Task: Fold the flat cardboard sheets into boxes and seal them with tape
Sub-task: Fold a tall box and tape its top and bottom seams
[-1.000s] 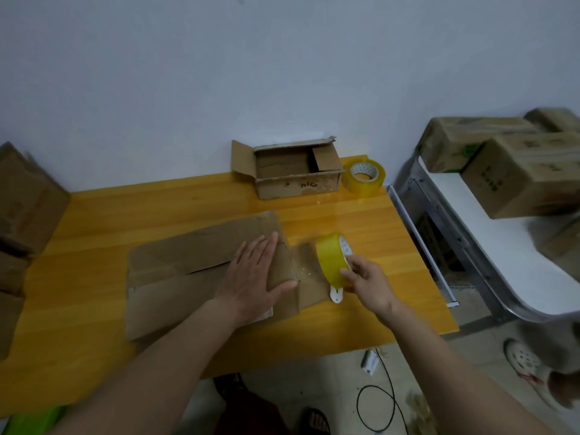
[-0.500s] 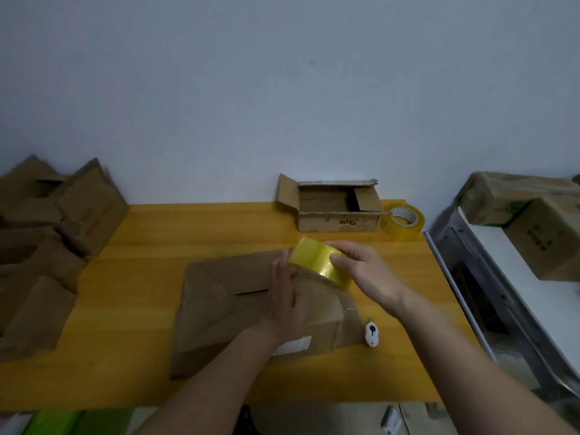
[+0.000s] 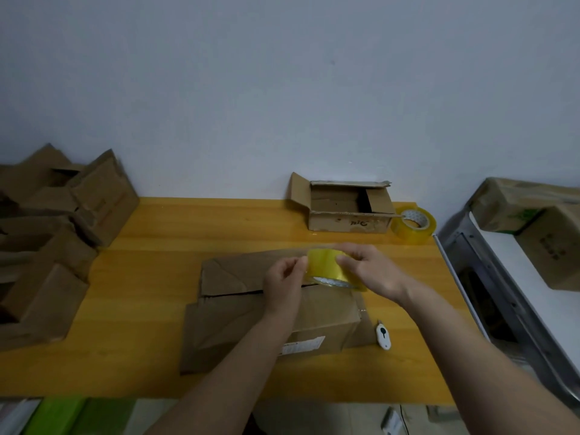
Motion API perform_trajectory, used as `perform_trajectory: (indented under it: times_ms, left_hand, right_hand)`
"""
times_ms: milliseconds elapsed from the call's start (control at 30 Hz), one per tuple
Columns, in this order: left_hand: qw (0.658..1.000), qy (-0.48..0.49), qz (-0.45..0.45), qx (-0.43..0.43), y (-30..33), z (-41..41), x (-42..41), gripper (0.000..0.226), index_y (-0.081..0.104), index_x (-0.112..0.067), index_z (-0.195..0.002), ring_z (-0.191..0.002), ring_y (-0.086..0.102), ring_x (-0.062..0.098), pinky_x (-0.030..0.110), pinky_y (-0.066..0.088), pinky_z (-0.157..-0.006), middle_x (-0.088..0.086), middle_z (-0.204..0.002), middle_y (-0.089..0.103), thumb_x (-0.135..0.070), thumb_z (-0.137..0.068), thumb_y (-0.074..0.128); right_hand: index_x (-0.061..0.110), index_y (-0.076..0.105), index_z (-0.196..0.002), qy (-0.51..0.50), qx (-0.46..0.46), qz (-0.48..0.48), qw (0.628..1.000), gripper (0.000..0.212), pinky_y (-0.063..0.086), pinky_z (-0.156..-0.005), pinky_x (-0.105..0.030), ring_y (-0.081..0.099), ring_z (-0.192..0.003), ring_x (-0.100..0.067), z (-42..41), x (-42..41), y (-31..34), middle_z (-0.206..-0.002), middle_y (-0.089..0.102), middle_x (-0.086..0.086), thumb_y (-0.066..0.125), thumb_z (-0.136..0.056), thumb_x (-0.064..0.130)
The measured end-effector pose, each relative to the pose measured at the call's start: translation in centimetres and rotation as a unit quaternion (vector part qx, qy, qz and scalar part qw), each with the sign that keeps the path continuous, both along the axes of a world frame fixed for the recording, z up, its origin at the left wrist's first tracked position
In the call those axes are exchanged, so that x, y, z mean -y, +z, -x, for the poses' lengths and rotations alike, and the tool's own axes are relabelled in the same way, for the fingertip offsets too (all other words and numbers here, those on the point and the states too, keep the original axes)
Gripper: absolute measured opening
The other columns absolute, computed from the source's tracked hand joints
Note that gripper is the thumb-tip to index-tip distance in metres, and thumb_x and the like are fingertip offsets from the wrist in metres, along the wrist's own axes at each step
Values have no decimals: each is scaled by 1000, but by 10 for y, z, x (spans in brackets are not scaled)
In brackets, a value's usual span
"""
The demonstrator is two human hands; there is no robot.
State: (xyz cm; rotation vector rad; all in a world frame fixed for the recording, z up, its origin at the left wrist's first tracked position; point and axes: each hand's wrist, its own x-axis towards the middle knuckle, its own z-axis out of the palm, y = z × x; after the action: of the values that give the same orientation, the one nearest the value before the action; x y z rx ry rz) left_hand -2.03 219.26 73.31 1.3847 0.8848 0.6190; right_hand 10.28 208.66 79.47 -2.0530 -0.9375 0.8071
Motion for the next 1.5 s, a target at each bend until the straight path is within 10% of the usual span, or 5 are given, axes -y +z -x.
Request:
perform_trajectory:
  times_ms: [267, 500, 833, 1133, 1500]
  left_hand:
    - [997, 46, -10, -63, -5, 0, -8, 13, 60, -20, -87, -81, 60, 13, 23, 44, -64, 0, -88, 64, -28, -95, 56]
    - [991, 109, 67, -45, -21, 12, -13, 9, 54, -20, -88, -87, 64, 16, 26, 54, -72, 4, -93, 62, -21, -98, 52]
    - [975, 180, -69, -106, -11, 52, -28, 10, 53, -16, -89, -84, 53, 16, 23, 40, -64, -3, -89, 58, -23, -97, 54]
    - [947, 214, -69, -229, -19, 88, -37, 14, 60, -23, -88, -146, 12, 25, 45, 25, -114, 7, -159, 17, -35, -94, 58]
    - [947, 289, 11, -139, -20, 103, -60, 11, 52, -17, -96, -84, 52, 21, 39, 47, -78, 1, -90, 54, -28, -98, 53]
  right_hand:
    - [29, 35, -142, -33, 208, 6, 978, 89, 33, -98, -26, 34, -115, -10, 12, 4, -26, -122, 38, 8, 84, -67, 35]
    - [21, 52, -112, -263, -66, -177, 946, 36, 42, -68, -13, 55, -88, -2, 41, -16, -80, -96, 59, 10, 71, -83, 10]
    - [30, 48, -118, -226, 10, -162, 960, 35, 37, -71, -1, 49, -87, 10, 43, -31, -85, -98, 52, 23, 50, -94, 5]
    - [31, 53, -131, -214, 53, -118, 968, 35, 46, -87, -39, 57, -94, -20, 64, -49, -90, -95, 61, 6, 50, -96, 29]
    - [26, 49, -125, -172, 48, -91, 980, 30, 40, -93, -43, 49, -111, -29, 77, -68, -100, -114, 59, -4, 40, -99, 38]
